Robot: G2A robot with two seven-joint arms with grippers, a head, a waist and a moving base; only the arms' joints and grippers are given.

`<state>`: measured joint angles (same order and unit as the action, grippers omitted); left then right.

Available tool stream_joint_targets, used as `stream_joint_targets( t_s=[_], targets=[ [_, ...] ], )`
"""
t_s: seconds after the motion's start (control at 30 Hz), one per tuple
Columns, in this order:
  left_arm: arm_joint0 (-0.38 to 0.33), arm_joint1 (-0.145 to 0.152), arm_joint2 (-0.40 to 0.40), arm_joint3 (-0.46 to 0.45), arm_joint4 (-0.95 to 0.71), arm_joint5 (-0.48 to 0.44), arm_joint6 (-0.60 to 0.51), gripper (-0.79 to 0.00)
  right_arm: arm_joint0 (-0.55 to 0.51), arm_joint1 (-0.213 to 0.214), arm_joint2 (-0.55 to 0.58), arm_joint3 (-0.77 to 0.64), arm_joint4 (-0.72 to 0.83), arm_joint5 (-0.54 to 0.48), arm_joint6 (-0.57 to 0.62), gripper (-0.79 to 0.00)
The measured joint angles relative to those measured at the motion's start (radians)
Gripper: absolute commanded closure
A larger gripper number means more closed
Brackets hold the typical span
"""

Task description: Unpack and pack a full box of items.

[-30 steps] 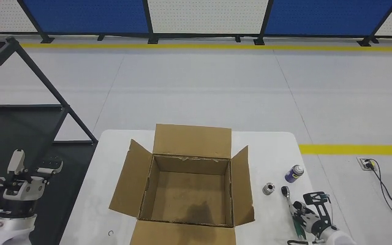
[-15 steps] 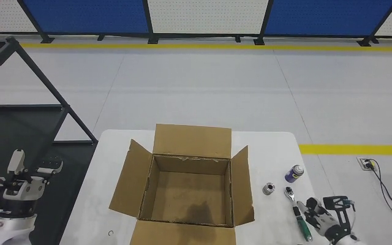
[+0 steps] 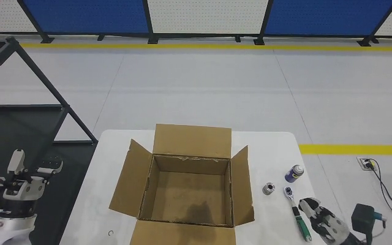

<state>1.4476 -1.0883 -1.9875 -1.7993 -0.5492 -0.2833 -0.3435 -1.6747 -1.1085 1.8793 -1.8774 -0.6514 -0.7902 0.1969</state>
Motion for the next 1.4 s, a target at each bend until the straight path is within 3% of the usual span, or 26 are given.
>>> stream_joint_targets(
  t_s=[0.17,0.2,0.33,0.57,0.9,1.2,1.3,1.4],
  targets=[
    [0.0,0.0,0.0,0.0,0.0,0.0,0.0,-0.785,0.001,0.0,0.0,-0.001,-0.006,0.001,-0.001,-0.299],
    [0.0,0.0,0.0,0.0,0.0,0.0,0.0,-0.785,0.001,0.0,0.0,-0.001,-0.006,0.001,-0.001,-0.785],
    [0.0,0.0,0.0,0.0,0.0,0.0,0.0,-0.785,0.004,-0.001,-0.02,0.009,-0.03,0.027,0.001,-0.785],
    [0.0,0.0,0.0,0.0,0.0,0.0,0.0,-0.785,0.077,-0.002,-0.157,0.011,-0.125,0.034,0.052,-0.785],
    [0.0,0.0,0.0,0.0,0.0,0.0,0.0,-0.785,0.123,0.009,-0.237,0.024,-0.075,-0.147,0.079,-0.785],
    [0.004,0.001,0.003,-0.003,0.006,0.006,-0.006,-0.785,0.124,0.009,-0.258,-0.037,-0.109,-0.105,0.032,-0.785],
    [0.025,0.009,0.001,-0.02,0.054,0.036,-0.123,-0.785,0.123,0.008,-0.261,-0.04,-0.145,-0.074,0.002,-0.785],
    [0.043,0.022,-0.016,-0.032,0.079,0.043,-0.325,-0.785,0.132,0.008,-0.263,-0.015,-0.149,-0.074,-0.024,-0.785]
  ],
)
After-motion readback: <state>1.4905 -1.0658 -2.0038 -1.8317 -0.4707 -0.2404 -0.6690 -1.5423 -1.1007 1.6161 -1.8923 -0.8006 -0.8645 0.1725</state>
